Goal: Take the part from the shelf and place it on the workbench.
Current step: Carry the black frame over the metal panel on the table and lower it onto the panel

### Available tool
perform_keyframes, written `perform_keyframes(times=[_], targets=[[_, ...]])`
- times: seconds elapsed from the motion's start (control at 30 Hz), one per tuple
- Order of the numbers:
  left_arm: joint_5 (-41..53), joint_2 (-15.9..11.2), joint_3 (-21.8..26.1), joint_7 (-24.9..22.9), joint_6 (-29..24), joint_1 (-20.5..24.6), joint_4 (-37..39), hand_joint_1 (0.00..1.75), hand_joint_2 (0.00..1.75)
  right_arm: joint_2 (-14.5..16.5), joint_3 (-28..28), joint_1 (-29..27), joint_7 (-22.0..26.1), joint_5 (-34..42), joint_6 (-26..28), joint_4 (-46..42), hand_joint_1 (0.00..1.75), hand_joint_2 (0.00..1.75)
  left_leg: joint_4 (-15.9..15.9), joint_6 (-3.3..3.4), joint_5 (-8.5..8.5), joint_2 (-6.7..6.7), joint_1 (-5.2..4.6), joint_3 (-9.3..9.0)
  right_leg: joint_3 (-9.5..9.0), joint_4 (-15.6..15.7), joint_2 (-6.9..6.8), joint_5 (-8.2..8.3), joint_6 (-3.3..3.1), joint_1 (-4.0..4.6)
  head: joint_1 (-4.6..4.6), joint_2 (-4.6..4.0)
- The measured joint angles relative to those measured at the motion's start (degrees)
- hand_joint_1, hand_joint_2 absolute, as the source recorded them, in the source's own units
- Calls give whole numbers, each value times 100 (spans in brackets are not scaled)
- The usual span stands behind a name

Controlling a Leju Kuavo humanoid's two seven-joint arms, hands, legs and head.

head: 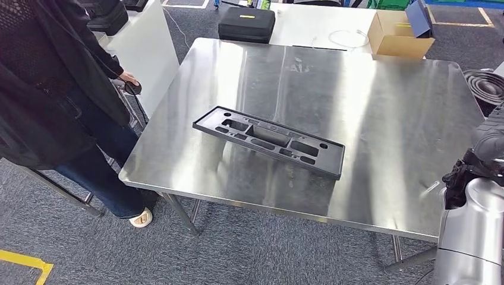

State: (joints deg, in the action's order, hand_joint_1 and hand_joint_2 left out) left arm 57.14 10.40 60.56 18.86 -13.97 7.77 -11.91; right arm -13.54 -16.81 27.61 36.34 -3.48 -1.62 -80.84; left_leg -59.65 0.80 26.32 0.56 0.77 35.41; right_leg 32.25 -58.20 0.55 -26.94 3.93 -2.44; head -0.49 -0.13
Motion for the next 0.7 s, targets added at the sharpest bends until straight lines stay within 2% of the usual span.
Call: perform_keyframes(times=[0.03, 0.1, 0.13, 0.17, 0.2, 0.23, 0.3, 0.33, 0.37, 0.43, 0.5, 0.53, 0.57, 0.6, 0.63, 0.67, 0.7], targets=[[6, 2, -1, -7, -2, 3, 0, 0, 0, 0, -3, 0, 2, -3, 0, -1, 0, 0, -213, -17, 156, -13, 6, 91, 14, 5, -3, 20, -47, -7, -4, 0], [21, 5, -2, -15, -12, 9, 0, 0, 0, 2, -10, -1, 3, -9, 0, -1, 0, 0, -944, -43, 588, -33, 8, 406, 59, 6, -12, 50, -123, 13, -8, 0], [26, 8, -2, -21, -20, 10, 0, 0, 0, 4, -14, -2, 3, -13, 0, -1, 0, 0, -1291, -45, 737, -33, 8, 555, 86, 5, -16, 65, -148, 31, -8, 0], [30, 10, -2, -25, -26, 9, 0, 0, 0, 5, -18, -4, 3, -16, 0, -1, 0, 0, -1486, -36, 791, -33, 8, 629, 111, 4, -18, 78, -167, 49, -8, 0], [30, 12, -2, -29, -31, 9, 0, 0, 0, 7, -24, -5, 3, -17, 0, -1, 0, 0, -1473, -15, 742, -33, 6, 594, 128, 4, -19, 89, -177, 65, -8, 0], [30, 14, -2, -32, -34, 10, 0, 0, 0, 8, -31, -6, 3, -17, 0, -1, 0, 0, -1247, 16, 609, -33, 1, 447, 135, 3, -19, 98, -182, 77, -8, 0], [31, 14, -2, -33, -40, 16, 0, 0, 0, 6, -46, -4, 3, -18, 0, -1, 0, 0, -453, 97, 306, -35, -25, -30, 138, -2, -19, 112, -166, 109, -5, 0], [31, 14, -3, -33, -46, 21, 0, 0, 0, 4, -52, -1, 4, -22, 0, -1, 0, 0, -155, 123, 224, -36, -44, -199, 144, -7, -19, 122, -149, 125, -2, 0], [32, 14, -3, -34, -54, 26, 0, 0, 0, 3, -56, 1, 6, -27, 0, -1, 0, 0, 23, 144, 190, -36, -67, -292, 153, -10, -22, 135, -127, 135, 0, 0], [32, 18, -4, -39, -68, 29, 0, 0, 0, -5, -60, 0, 10, -40, -1, -1, 0, 0, 73, 182, 166, -36, -106, -283, 169, 4, -30, 173, -64, 140, 2, 0], [32, 23, -6, -45, -79, 31, 0, 0, 0, -33, -69, -4, 14, -50, -2, 0, 0, 0, 147, 263, 75, -44, -104, -271, 258, -116, -41, 83, -34, 129, 12, 0], [32, 26, -7, -47, -83, 33, 0, 0, 0, -51, -78, -4, 16, -54, -2, 1, 0, 0, 185, 305, 26, -50, -94, -256, 368, -346, -43, -54, -42, 133, 26, 0], [32, 28, -7, -48, -83, 33, 1, 0, 0, -66, -86, -9, 18, -54, -2, 2, 0, 0, 202, 332, -10, -55, -88, -232, 533, -720, -45, -250, -62, 122, 38, 0], [33, 31, -8, -49, -83, 33, 1, 0, 0, -74, -92, -17, 19, -54, -3, 4, 0, 0, 202, 351, -36, -57, -89, -197, 698, -1141, -44, -437, -70, 126, 51, 0], [34, 35, -8, -53, -82, 32, 2, 0, 0, -77, -94, -32, 20, -54, -4, 6, 0, 0, 200, 354, -58, -58, -92, -164, 812, -1458, -44, -556, -54, 124, 53, 0], [36, 39, -8, -59, -83, 31, 2, 0, 0, -79, -94, -46, 20, -54, -5, 8, 0, 0, 196, 348, -81, -59, -93, -136, 776, -1489, -46, -561, -7, 116, 54, 0], [38, 43, -9, -66, -83, 31, 2, 0, 0, -81, -94, -55, 22, -54, -6, 10, 0, 0, 191, 339, -98, -58, -89, -118, 640, -1307, -47, -490, 48, 108, 54, 0]])
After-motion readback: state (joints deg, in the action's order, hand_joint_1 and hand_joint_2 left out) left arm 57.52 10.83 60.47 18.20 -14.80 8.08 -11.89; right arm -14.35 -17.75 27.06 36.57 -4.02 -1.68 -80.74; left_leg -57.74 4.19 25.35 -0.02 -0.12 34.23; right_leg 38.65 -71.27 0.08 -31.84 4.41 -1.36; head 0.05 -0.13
